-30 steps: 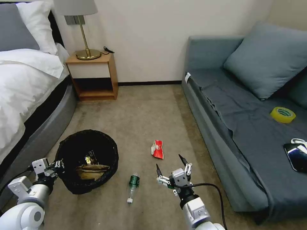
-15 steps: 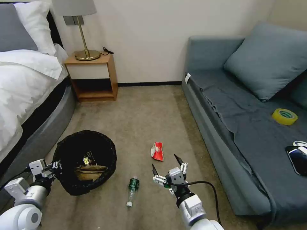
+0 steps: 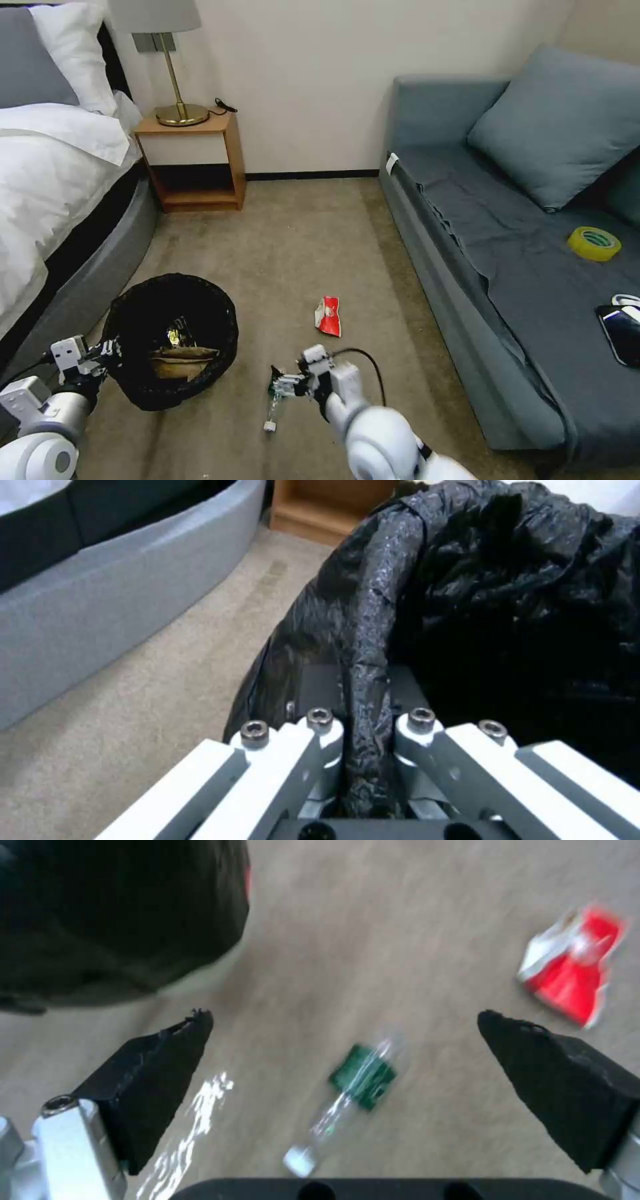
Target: Pick up the trash bin, then pick up the garbage on the floor and place it into the trash bin.
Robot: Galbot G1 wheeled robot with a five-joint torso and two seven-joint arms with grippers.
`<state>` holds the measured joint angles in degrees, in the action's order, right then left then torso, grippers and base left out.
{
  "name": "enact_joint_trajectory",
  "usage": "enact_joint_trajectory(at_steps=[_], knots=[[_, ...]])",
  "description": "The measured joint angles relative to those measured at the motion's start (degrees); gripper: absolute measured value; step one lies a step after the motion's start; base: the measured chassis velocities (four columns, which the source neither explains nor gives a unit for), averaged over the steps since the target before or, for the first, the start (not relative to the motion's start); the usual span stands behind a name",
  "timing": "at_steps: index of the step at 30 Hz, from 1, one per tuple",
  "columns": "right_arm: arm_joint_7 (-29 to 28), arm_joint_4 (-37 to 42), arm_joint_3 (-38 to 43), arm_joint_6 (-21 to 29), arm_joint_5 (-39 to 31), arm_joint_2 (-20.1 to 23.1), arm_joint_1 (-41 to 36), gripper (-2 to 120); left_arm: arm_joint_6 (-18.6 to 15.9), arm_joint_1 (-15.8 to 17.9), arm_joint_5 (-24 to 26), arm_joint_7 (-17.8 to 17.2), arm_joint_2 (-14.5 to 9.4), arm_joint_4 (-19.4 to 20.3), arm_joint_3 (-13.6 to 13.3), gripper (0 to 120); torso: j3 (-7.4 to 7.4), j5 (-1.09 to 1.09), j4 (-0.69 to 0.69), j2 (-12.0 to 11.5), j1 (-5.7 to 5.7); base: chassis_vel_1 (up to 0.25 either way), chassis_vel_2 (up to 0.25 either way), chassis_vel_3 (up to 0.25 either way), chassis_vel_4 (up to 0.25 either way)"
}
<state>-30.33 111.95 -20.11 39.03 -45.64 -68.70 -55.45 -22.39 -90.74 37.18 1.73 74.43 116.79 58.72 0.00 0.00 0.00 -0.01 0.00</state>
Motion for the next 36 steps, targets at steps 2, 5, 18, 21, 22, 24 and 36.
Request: enact_joint_trajectory(at_steps=[2, 5, 18, 21, 22, 24, 36], knots=[[-2.4, -1.4, -1.7, 1.6, -5.1, -0.2, 3.1, 100, 0.0, 0.0, 0.1, 0.0, 0.0, 0.0, 0.3, 4, 0.0, 0.0, 0.0, 0.0, 0.0, 0.0, 0.0, 0.0, 0.0], [-10.4, -7.0, -6.7, 3.6, -18.1, -2.3, 11.7, 100, 0.0, -0.2, 0.5, 0.0, -0.1, 0.0, 1.4, 4, 0.0, -0.01, 0.01, 0.0, 0.0, 0.0, 0.0, 0.0, 0.0], [-22.1, -28.4, -15.2, 3.5, -33.8, -12.1, 19.2, 100, 0.5, -1.0, 1.7, 0.3, 0.0, 0.2, 3.9, 4, 0.0, -0.01, 0.0, 0.0, 0.0, 0.0, 0.0, 0.0, 0.0], [-22.3, -31.1, -15.1, 3.5, -33.5, -13.5, 19.3, 100, 0.6, -0.9, 1.8, 0.3, -0.2, 0.1, 4.0, 4, 0.0, -0.01, 0.0, 0.0, 0.0, 0.0, 0.0, 0.0, 0.0], [-22.3, -33.2, -14.8, 3.4, -33.3, -14.8, 19.3, 100, 0.6, -0.9, 1.8, 0.3, -0.3, 0.0, 4.0, 4, 0.0, -0.01, 0.0, 0.0, 0.0, 0.0, 0.0, 0.0, 0.0], [-22.2, -36.0, -14.1, 3.4, -32.4, -16.7, 19.5, 100, 0.6, -0.9, 1.8, 0.4, -0.4, -0.1, 4.0, 4, 0.0, -0.01, 0.0, 0.0, 0.0, 0.0, 0.0, 0.0, 0.0], [-18.8, -49.4, -12.9, 3.2, -23.9, -23.8, 20.1, 100, 0.8, -1.1, 1.7, 0.4, -0.4, -0.5, 4.3, 4, 0.0, -0.01, 0.0, 0.0, 0.0, 0.0, 0.0, 0.0, 0.0]])
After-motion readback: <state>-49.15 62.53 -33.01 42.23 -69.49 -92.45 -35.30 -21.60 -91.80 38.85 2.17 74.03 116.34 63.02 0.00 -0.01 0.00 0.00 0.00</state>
